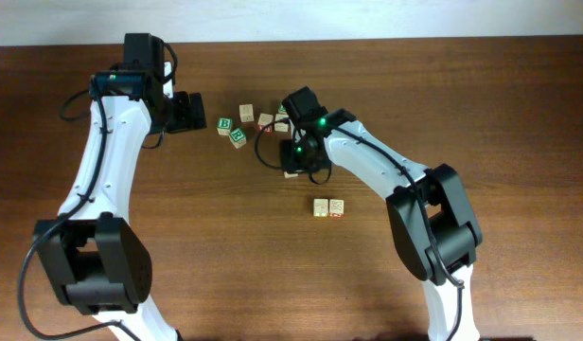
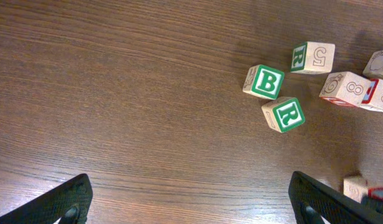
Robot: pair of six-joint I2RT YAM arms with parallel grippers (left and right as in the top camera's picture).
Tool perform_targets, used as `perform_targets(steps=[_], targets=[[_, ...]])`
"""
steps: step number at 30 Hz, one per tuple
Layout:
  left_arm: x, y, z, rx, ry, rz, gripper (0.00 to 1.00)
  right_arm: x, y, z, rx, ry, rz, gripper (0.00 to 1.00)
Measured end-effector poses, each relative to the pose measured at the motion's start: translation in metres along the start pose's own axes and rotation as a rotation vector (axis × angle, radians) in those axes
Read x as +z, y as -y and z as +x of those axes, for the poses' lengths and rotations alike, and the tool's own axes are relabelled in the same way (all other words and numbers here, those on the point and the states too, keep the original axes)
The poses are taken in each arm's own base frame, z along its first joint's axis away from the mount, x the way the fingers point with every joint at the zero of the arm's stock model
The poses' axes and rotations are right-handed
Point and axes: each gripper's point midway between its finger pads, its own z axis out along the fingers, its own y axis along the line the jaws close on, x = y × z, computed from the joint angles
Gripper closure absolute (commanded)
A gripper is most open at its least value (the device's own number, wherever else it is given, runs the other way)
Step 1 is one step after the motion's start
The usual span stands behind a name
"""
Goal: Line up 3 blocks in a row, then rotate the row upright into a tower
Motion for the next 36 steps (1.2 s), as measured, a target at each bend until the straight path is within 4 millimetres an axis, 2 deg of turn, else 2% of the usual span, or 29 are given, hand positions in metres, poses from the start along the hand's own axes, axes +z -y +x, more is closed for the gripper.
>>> perform_targets(steps=[3,7,13,16,20,22,24,26,28,33,36], targets=[[0.000,0.000,0.000,0.000,0.000,0.000,0.01,-0.009,0.008,0.026,0.084,-0.116,0.047,0.81],[0.000,0.000,0.000,0.000,0.000,0.000,0.01,-0.016,0.014,0.051,0.165,-0.213,0.099,0.82],[0.000,0.000,0.000,0.000,0.000,0.000,0.01,-0.018,-0.002,0.087,0.139,-0.308,0.157,0.80],[0.000,0.000,0.000,0.000,0.000,0.000,0.01,-0.018,-0.003,0.089,0.139,-0.311,0.159,0.65],[0.000,0.000,0.000,0.000,0.000,0.000,0.01,-0.018,0.000,0.086,0.129,-0.295,0.179,0.55],[0.000,0.000,0.000,0.000,0.000,0.000,0.01,-0.023,-0.004,0.078,0.111,-0.276,0.174,0.53],[0.000,0.000,0.000,0.000,0.000,0.000,0.01,-0.035,-0.011,0.068,0.091,-0.257,0.164,0.58],[0.000,0.000,0.000,0.000,0.000,0.000,0.01,-0.046,-0.016,0.065,0.078,-0.261,0.162,0.80],[0.000,0.000,0.000,0.000,0.000,0.000,0.01,-0.048,-0.018,0.074,0.064,-0.294,0.163,0.95],[0.000,0.000,0.000,0.000,0.000,0.000,0.01,-0.038,-0.055,0.101,-0.086,-0.306,0.165,0.96],[0.000,0.000,0.000,0.000,0.000,0.000,0.01,-0.028,-0.059,0.119,-0.126,-0.327,0.186,0.96]])
